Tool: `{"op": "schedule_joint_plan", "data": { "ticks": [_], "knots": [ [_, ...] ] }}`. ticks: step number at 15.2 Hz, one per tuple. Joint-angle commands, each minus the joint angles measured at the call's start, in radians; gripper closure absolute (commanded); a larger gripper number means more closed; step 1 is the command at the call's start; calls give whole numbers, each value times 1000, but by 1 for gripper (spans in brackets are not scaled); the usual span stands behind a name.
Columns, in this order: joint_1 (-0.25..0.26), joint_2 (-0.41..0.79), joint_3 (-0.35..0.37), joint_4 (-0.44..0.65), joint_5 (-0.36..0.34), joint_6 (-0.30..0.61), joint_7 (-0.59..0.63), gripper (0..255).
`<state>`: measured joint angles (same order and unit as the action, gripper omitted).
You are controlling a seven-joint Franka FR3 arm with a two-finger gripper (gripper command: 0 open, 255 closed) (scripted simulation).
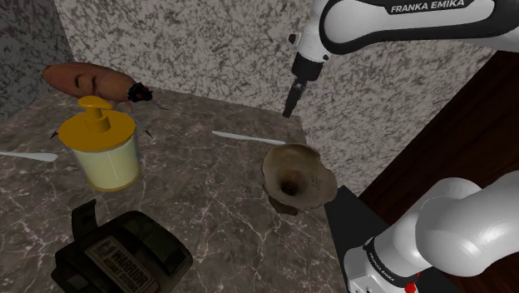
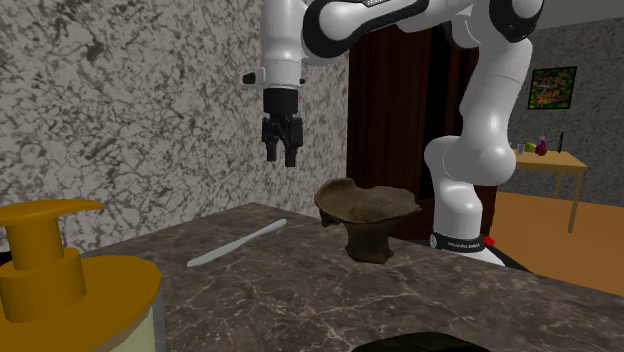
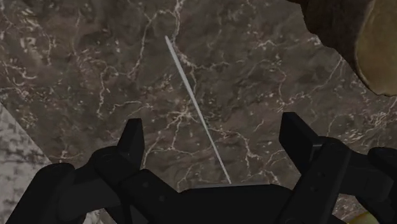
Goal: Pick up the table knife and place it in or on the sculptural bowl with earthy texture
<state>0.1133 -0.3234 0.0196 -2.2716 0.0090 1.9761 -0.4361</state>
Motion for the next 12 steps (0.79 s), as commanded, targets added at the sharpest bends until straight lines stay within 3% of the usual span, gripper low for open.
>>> {"op": "schedule_joint_plan", "data": {
  "ticks": [1,8,12],
  "knots": [
    [12,76,-1,22,-8,40,-64,0],
    [49,322,20,104,-45,151,-247,0],
    [49,351,21,86,-49,195,-253,0]
  ]
}}
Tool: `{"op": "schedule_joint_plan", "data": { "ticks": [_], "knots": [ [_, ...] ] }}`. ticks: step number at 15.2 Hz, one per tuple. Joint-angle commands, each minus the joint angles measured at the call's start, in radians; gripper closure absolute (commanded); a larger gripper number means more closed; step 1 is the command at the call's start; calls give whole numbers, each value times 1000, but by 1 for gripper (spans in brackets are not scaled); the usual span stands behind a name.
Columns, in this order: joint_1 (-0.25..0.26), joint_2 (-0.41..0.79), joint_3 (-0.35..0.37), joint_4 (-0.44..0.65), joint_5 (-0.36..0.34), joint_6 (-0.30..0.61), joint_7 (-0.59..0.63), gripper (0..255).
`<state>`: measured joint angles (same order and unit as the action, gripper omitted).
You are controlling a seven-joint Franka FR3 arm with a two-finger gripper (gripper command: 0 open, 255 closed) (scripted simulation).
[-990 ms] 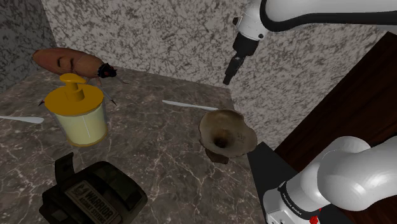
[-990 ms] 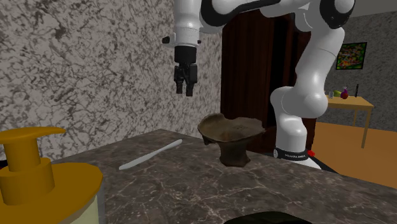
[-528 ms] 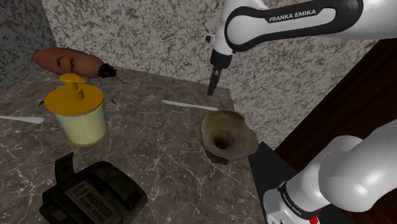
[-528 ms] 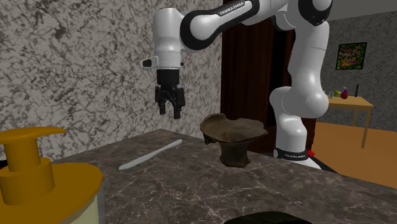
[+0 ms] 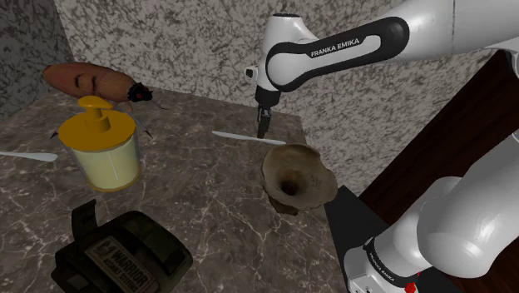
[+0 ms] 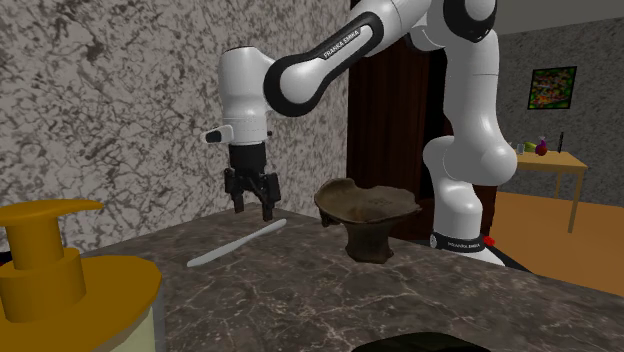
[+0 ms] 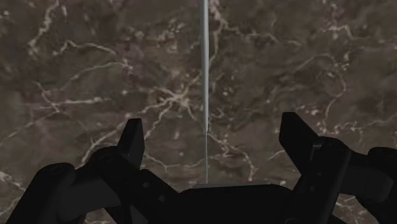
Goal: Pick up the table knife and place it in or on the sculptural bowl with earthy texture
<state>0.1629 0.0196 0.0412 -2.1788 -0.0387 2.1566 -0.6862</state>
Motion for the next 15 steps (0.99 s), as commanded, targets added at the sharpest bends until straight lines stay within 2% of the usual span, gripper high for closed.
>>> {"op": "schedule_joint_plan", "data": {
  "ticks": [1,4,12,13,15],
  "knots": [
    [0,14,0,-13,-2,28,-2,0],
    [-1,38,-1,-36,-5,75,-1,0],
    [-1,38,-1,-36,-5,75,-1,0],
    [-1,38,-1,-36,-5,75,-1,255],
    [-1,38,-1,-36,-5,75,-1,255]
  ]
}}
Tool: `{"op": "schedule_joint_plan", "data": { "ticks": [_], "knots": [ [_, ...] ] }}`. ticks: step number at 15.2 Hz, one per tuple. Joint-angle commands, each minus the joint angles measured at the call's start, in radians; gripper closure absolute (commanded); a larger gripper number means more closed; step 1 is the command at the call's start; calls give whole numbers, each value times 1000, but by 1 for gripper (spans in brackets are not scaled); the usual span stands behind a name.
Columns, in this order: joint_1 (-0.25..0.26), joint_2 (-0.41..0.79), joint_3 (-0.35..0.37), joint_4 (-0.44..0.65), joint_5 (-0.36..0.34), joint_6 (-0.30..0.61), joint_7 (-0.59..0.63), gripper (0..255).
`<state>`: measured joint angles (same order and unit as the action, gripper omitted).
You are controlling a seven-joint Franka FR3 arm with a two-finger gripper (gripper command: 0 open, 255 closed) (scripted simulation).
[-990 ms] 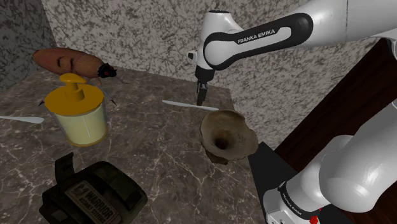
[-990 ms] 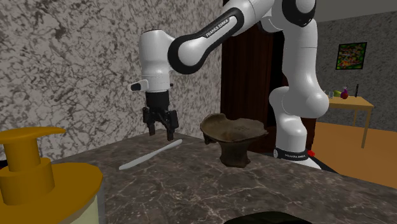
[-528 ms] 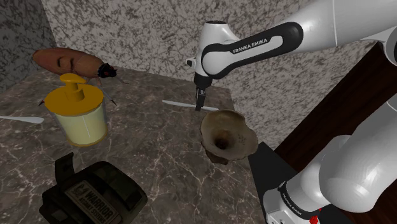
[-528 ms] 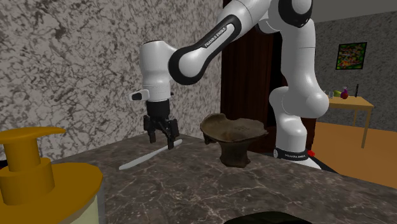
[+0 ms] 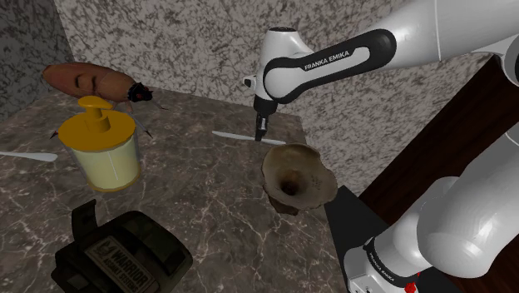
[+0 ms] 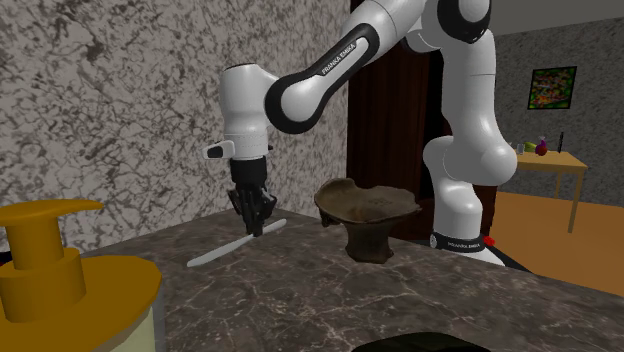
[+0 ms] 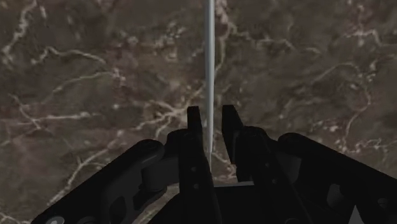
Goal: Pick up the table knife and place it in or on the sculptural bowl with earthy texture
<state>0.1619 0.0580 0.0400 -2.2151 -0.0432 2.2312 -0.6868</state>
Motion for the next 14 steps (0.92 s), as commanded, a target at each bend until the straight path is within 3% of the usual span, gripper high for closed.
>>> {"op": "schedule_joint_plan", "data": {
  "ticks": [1,7,14],
  "knots": [
    [0,0,0,0,0,0,0,255],
    [0,0,0,0,0,0,0,255],
    [0,-49,0,42,5,-91,-5,255]
  ]
}}
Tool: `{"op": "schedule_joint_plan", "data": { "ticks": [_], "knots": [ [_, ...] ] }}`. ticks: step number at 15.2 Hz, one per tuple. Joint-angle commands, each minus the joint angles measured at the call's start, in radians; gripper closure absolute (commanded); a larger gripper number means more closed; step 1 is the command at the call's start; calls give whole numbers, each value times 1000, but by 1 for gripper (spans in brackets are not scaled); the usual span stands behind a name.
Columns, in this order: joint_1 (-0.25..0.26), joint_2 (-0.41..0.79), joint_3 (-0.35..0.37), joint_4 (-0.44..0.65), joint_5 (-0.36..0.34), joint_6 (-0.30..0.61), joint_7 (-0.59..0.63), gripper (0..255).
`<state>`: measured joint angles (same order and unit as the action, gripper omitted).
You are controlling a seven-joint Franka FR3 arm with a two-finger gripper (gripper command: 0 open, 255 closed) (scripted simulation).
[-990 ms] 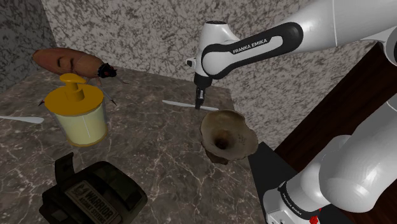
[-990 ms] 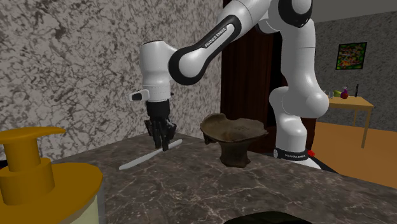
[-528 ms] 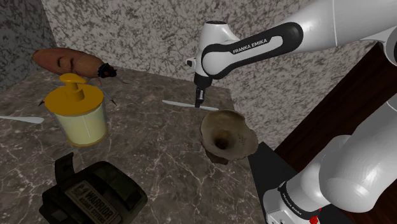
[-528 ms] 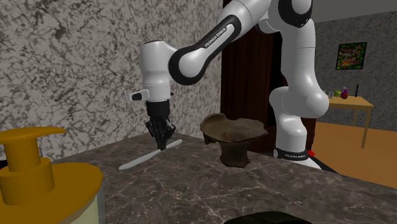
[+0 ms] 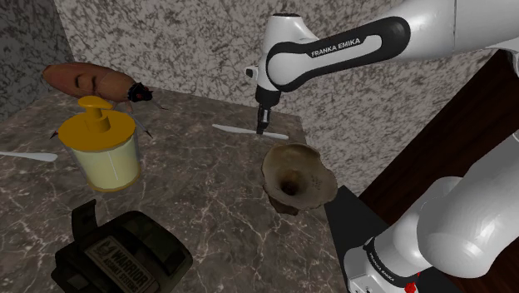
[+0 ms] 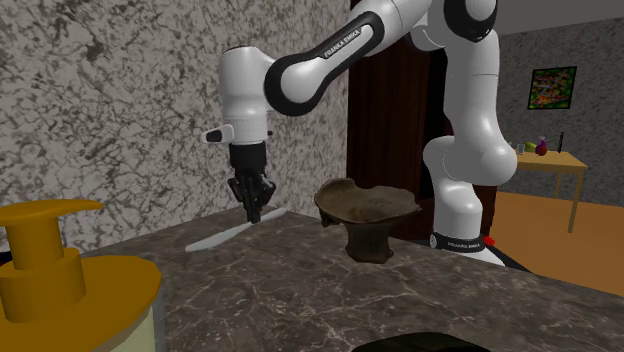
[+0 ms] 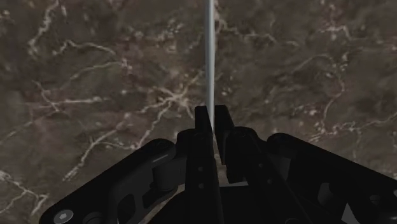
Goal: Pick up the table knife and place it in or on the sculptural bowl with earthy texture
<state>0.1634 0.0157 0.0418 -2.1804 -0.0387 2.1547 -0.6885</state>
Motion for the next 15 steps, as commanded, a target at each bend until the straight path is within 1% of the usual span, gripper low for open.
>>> {"op": "schedule_joint_plan", "data": {
  "ticks": [1,15],
  "knots": [
    [-1,-13,-1,14,1,-28,-4,255],
    [-1,-79,-1,132,7,-212,-13,255]
  ]
}}
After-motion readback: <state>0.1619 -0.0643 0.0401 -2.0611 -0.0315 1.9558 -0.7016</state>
